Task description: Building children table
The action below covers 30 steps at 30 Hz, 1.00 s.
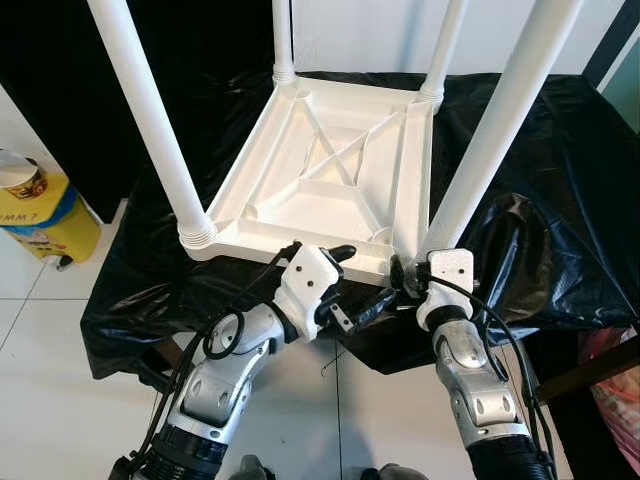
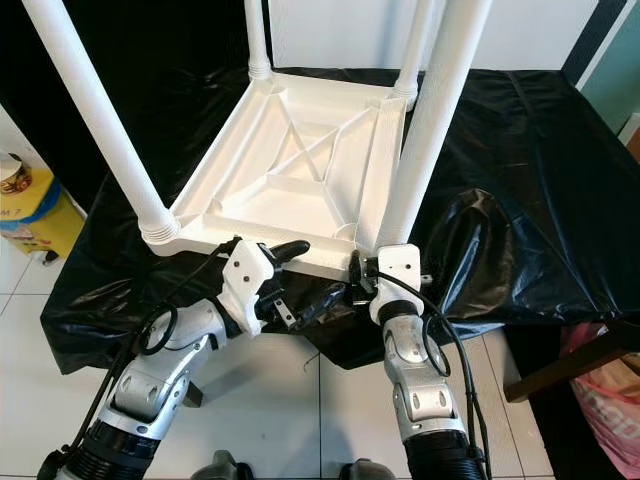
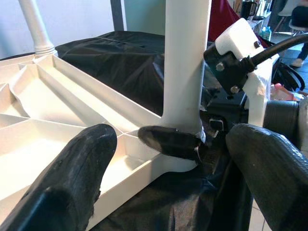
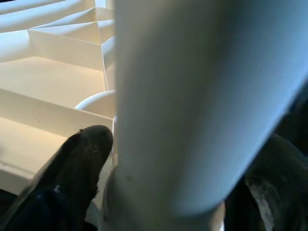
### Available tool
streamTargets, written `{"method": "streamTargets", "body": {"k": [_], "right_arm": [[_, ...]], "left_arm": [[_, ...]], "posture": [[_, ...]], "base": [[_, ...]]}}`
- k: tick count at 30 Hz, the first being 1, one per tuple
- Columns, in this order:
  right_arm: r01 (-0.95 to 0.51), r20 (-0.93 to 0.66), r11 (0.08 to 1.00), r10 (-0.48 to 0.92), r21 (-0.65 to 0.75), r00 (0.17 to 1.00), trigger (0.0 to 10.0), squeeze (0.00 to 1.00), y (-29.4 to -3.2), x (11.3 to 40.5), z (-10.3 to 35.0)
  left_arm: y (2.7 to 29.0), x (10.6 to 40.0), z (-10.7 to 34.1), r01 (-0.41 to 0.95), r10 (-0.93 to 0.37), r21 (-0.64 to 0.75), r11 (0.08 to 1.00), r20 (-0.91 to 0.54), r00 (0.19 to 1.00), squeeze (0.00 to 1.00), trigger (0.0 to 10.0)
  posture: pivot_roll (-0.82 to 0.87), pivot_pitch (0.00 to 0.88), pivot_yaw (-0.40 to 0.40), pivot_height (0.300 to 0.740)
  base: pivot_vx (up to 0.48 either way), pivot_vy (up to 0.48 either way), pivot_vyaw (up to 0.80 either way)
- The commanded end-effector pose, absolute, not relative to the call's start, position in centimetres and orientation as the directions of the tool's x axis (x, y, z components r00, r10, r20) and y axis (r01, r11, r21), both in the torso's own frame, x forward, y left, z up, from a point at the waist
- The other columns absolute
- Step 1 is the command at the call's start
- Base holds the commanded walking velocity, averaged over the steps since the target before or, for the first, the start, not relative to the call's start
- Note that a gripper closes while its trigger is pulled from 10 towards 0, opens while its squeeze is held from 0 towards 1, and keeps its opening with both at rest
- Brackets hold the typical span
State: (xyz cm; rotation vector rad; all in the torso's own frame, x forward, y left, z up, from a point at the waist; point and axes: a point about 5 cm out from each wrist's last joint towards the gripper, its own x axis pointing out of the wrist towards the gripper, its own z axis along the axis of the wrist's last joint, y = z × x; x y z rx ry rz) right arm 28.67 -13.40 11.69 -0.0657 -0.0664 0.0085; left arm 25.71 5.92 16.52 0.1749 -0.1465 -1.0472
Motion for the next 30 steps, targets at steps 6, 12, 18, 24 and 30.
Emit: {"method": "streamTargets", "body": {"k": [6, 12, 18, 24, 30], "right_arm": [[-0.089, 0.078, 0.994, 0.094, -0.069, 0.992, 10.0, 0.00, -13.3, 26.8, 11.4], [-0.112, 0.081, 0.991, 0.117, -0.072, 0.990, 10.0, 0.00, -13.3, 26.2, 11.3], [-0.163, 0.073, 0.983, 0.169, -0.089, 0.983, 10.0, 0.00, -13.6, 24.8, 11.0], [-0.282, 0.043, 0.955, 0.287, -0.094, 0.957, 10.0, 0.00, -13.4, 23.3, 10.5], [-0.396, 0.031, 0.913, 0.400, -0.094, 0.916, 10.0, 0.00, -12.9, 22.8, 10.5]], "left_arm": [[6.3, 25.8, 16.0, 0.823, -0.845, 0.211, 0.527, 0.028, 0.534, 0.00, 10.0], [6.5, 25.9, 16.1, 0.820, -0.842, 0.215, 0.531, 0.026, 0.539, 0.00, 10.0], [7.3, 26.5, 16.2, 0.802, -0.827, 0.228, 0.551, 0.023, 0.562, 0.00, 10.0], [9.0, 27.5, 16.6, 0.768, -0.798, 0.263, 0.584, 0.015, 0.602, 0.00, 10.0], [10.7, 28.6, 17.1, 0.733, -0.771, 0.304, 0.608, 0.005, 0.637, 0.00, 10.0]], "posture": [[0.04, 0.076, -0.035, 0.740], [0.04, 0.075, -0.035, 0.740], [0.03, 0.075, -0.029, 0.740], [0.02, 0.073, -0.023, 0.740], [0.02, 0.069, -0.023, 0.740]], "base": [[0.000, 0.000, 0.00], [0.000, 0.000, 0.00], [0.000, 0.000, 0.00], [0.000, 0.000, 0.00], [0.000, 0.000, 0.00]]}}
